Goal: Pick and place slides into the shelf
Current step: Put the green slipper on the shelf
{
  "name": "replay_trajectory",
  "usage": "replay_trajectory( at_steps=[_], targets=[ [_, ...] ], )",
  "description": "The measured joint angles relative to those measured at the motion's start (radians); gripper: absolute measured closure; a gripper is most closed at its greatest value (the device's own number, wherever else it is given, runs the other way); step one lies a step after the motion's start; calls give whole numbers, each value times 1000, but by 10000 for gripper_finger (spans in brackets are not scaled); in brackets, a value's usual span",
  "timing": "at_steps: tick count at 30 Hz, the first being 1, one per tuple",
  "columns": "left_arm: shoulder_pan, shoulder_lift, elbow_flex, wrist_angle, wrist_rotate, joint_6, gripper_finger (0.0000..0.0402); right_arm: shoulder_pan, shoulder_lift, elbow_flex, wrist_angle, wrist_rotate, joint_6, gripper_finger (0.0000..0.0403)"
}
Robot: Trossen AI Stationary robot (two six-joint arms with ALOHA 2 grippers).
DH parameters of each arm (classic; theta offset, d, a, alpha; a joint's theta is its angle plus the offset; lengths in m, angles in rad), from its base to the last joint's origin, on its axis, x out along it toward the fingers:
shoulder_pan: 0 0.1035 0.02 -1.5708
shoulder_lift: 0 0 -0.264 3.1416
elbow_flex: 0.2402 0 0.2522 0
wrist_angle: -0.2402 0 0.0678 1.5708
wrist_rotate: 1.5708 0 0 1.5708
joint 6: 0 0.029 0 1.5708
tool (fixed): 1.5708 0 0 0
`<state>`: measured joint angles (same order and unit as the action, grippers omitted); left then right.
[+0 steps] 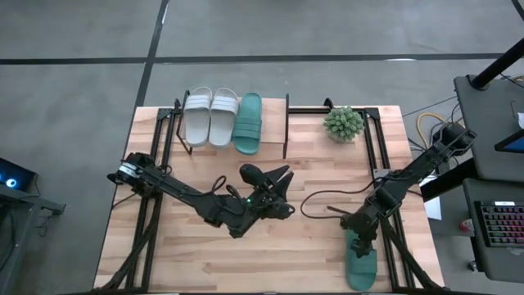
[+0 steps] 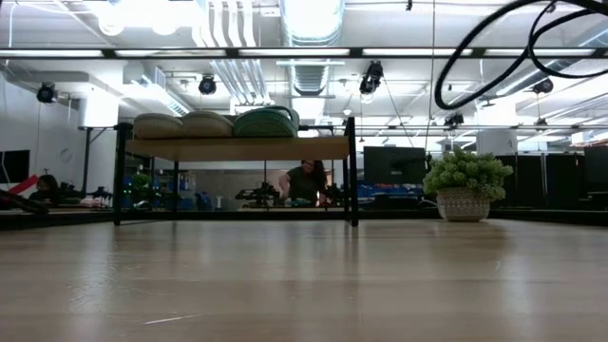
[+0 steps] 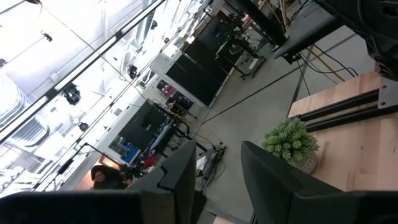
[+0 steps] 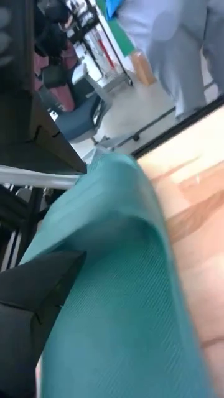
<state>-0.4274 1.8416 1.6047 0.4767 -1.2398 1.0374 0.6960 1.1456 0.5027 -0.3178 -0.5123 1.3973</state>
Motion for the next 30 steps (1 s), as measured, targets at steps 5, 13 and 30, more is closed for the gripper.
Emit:
replay_trajectory(
  at_steps=[5,13,30],
  targets=[
    [0,0,0,0,-7,0,289,16,35,-6,72,17,23,204],
    [-1,0,0,0,-27,20,289,65,156,-8,217,16,65,204],
    [-13,0,0,1,-33,18,289,94,358,68,314,7,77,282]
  ],
)
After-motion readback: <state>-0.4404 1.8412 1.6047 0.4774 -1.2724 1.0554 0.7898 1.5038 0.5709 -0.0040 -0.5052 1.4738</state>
